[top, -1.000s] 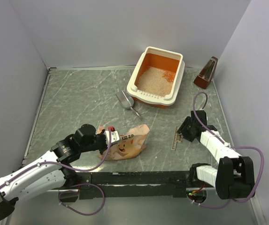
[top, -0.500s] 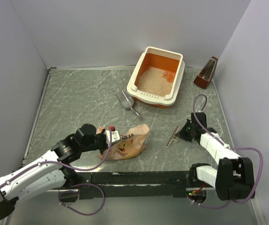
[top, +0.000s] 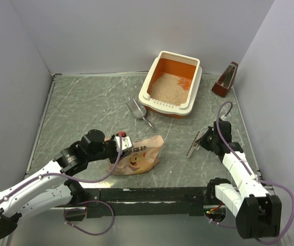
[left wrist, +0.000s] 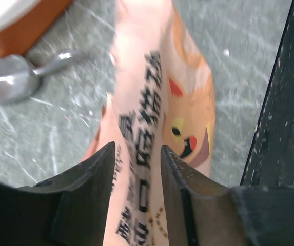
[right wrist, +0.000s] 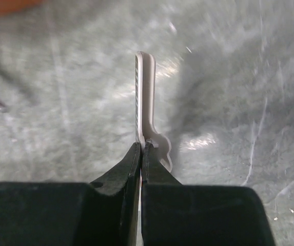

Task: Fill the litter box with clean litter

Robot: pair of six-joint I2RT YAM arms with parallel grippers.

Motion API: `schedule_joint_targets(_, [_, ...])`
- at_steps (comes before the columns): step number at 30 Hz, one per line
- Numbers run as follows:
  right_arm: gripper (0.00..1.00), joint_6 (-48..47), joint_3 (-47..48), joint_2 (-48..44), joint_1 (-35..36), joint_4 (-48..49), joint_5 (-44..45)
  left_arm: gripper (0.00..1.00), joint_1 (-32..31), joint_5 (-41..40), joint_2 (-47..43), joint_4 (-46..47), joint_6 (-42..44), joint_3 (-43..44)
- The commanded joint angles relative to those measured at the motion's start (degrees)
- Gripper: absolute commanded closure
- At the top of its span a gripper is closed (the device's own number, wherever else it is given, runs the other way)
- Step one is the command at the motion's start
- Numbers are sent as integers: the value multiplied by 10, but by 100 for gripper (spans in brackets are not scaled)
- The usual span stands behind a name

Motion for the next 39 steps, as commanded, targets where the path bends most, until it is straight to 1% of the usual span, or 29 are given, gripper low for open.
schedule_joint_targets(1, [100,-38,74,-46,8,-27,10,52,0,7,33,-45,-5,80])
schedule_joint_targets(2, [100,-44,99,-50,14,-32,8,52,0,8,39,-55,-7,95])
schedule_joint_targets(5, [100,-63,140,-59,63,-41,26,52,0,10,51,-76,-16,147])
schedule_joint_targets(6, [100,-67,144,-66,95,-31,23,52,1,11,52,-77,-21,160])
schedule_joint_targets(7, [100,-72,147,-82,113,-4,16,51,0,16,53,-74,-39,184])
schedule_joint_targets(9, [100,-88,166,-92,153,20,7,50,0,28,55,-67,-64,204])
schedule_joint_targets(10, [100,-97,176,-95,191,39,-6,51,0,45,58,-64,-92,217])
schedule_joint_targets(12, [100,-122,211,-94,225,54,-33,50,0,63,58,-40,-130,224])
schedule_joint_targets(13, [100,-130,222,-91,243,62,-76,50,0,72,57,-27,-163,227])
schedule_joint_targets(15, [100,-142,252,-86,255,78,-124,51,0,96,54,13,-221,226])
schedule_joint_targets(16, [100,-146,270,-81,263,81,-170,51,0,101,50,27,-262,222])
schedule_joint_targets(17, [100,-152,279,-78,267,84,-188,51,0,103,46,42,-283,218])
schedule_joint_targets(18, [100,-155,288,-75,272,84,-199,51,0,104,42,81,-301,213])
schedule_joint_targets(20, [100,-162,306,-65,288,86,-248,51,0,104,25,124,-347,192])
schedule_joint_targets(21, [100,-162,307,-65,293,91,-260,51,0,104,18,167,-361,183])
schedule_joint_targets(22, [100,-164,310,-62,300,98,-274,51,0,103,6,187,-383,167])
schedule_joint_targets(23, [100,-163,312,-61,312,102,-294,51,1,94,1,207,-393,162])
schedule_joint_targets(24, [100,-164,315,-56,318,103,-299,51,0,89,-5,238,-400,156])
schedule_joint_targets(28, [100,-169,333,-43,358,100,-315,50,1,79,-28,312,-418,119])
schedule_joint_targets(34, [100,-168,341,-33,411,110,-312,50,0,75,-17,365,-425,102])
schedule_joint_targets(39, [100,-170,343,-31,431,111,-303,50,0,67,-6,366,-422,101])
